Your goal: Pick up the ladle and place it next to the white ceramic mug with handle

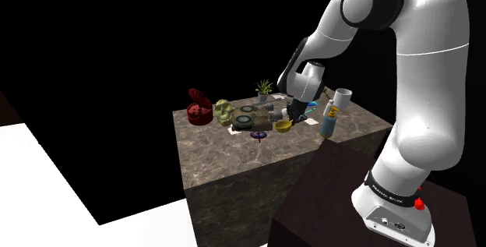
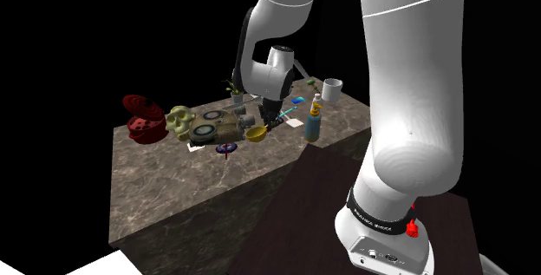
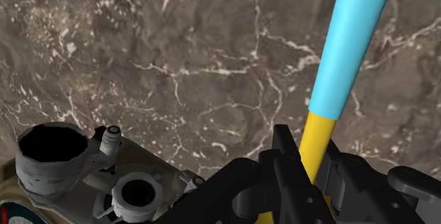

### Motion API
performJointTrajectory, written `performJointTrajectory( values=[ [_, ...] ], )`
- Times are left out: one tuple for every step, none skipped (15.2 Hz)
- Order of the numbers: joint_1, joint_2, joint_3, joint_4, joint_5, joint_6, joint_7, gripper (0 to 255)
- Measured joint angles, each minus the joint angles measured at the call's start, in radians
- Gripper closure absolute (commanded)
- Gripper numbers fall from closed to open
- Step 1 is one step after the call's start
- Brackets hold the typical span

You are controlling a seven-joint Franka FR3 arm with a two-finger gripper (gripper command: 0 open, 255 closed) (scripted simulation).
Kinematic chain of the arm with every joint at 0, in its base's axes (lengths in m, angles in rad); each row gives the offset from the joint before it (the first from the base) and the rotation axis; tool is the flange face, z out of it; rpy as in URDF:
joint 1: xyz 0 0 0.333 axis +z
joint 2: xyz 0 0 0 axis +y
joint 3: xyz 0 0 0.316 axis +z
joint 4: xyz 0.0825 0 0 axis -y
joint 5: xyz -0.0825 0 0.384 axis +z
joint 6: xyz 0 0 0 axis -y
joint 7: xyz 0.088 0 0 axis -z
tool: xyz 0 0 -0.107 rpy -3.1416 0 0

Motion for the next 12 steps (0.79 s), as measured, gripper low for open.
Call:
performJointTrajectory(
  values=[
    [0.018, -0.017, -0.020, -0.009, -0.027, -0.006, 0.025, 255],
    [0.032, -0.032, -0.038, -0.016, -0.051, -0.013, 0.044, 255],
    [0.049, -0.048, -0.059, -0.023, -0.080, -0.020, 0.068, 255],
    [0.066, -0.067, -0.079, -0.033, -0.108, -0.025, 0.092, 255],
    [0.080, -0.080, -0.099, -0.037, -0.136, -0.033, 0.113, 255],
    [0.096, -0.097, -0.122, -0.042, -0.168, -0.042, 0.139, 255],
    [0.111, -0.109, -0.139, -0.045, -0.194, -0.048, 0.161, 255],
    [0.130, -0.128, -0.161, -0.053, -0.227, -0.054, 0.190, 255],
    [0.146, -0.145, -0.184, -0.058, -0.262, -0.062, 0.216, 255],
    [0.155, -0.157, -0.200, -0.060, -0.288, -0.070, 0.234, 255],
    [0.169, -0.173, -0.217, -0.065, -0.318, -0.075, 0.257, 255],
    [0.181, -0.192, -0.239, -0.070, -0.353, -0.084, 0.281, 255]
  ],
)
